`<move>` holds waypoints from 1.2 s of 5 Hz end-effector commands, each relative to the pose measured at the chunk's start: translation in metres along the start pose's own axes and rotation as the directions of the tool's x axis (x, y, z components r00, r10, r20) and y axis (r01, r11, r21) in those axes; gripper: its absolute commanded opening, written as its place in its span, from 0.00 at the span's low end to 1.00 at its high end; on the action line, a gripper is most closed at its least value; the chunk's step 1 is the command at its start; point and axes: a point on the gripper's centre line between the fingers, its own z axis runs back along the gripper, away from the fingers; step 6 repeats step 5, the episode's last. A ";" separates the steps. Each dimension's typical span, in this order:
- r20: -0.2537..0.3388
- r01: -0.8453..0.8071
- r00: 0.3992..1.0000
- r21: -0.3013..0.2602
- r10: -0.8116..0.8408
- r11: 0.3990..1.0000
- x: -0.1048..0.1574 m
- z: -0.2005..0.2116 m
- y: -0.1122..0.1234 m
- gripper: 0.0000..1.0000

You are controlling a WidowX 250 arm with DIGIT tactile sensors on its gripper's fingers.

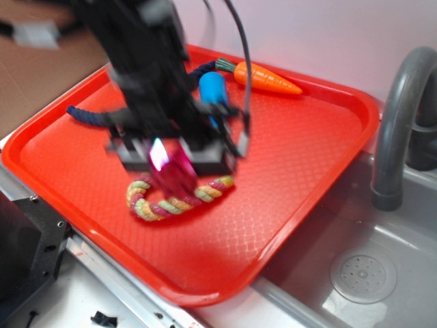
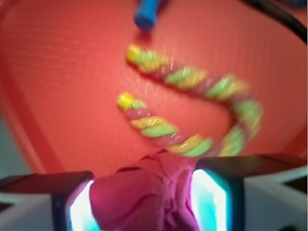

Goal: Grab the red paper.

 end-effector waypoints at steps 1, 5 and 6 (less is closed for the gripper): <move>0.022 0.336 0.942 -0.070 -0.335 0.939 0.036 0.096 0.017 0.00; 0.064 0.435 0.900 -0.082 -0.431 0.897 0.050 0.149 0.051 0.00; 0.064 0.435 0.900 -0.082 -0.431 0.897 0.050 0.149 0.051 0.00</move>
